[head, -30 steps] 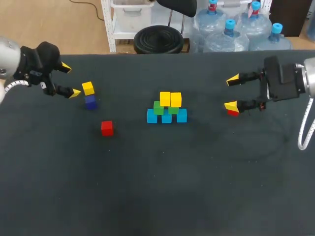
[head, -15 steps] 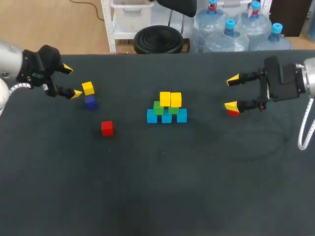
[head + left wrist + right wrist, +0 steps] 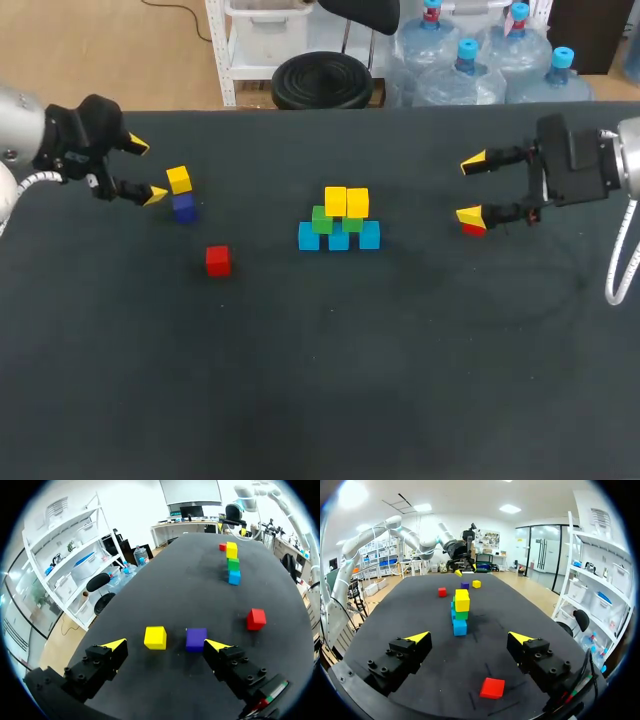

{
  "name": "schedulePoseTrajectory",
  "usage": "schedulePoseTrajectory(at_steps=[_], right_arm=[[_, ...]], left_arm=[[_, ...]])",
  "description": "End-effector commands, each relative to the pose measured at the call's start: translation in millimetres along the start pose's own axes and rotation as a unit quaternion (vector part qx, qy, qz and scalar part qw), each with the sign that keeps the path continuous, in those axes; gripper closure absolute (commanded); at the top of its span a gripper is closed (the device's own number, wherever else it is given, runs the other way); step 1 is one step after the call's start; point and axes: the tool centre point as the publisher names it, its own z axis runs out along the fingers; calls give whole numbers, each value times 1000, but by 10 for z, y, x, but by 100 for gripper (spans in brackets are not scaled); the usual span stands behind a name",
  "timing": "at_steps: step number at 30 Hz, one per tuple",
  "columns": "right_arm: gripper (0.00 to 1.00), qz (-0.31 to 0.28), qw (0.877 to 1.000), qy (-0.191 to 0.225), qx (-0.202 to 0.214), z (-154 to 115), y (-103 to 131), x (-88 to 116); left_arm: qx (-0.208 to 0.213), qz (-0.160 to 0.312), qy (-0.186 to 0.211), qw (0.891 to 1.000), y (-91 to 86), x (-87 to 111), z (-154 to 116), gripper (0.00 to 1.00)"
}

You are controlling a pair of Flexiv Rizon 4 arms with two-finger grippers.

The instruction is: Place the blue cubes, place green cubes on the blue cubes, place the yellow cubes on the green cubes, then place the red cubes on the yellow cubes, and place purple cube on the red cubes.

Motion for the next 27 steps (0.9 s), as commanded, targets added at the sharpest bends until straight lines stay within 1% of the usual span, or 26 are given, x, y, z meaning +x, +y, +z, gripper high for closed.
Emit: schedulePoseTrajectory(at_steps=[1,11,18,22,27], right_arm=[[0,-1,1000,-1,0,9,-2,3],[0,-1,1000,-1,0,9,-2,3],[0,-1,1000,-1,0,9,-2,3],[0,-1,1000,-1,0,9,-2,3],[0,-1,1000,-1,0,9,-2,3]], left_arm=[[-6,-7,3,1000,71,46,58,0],[-15,-13,9,1000,188,42,161,0],[-17,-27,7,999,200,19,300,0],[-15,-26,4,1000,202,-1,375,0],[-9,-23,1,1000,205,19,459,0]])
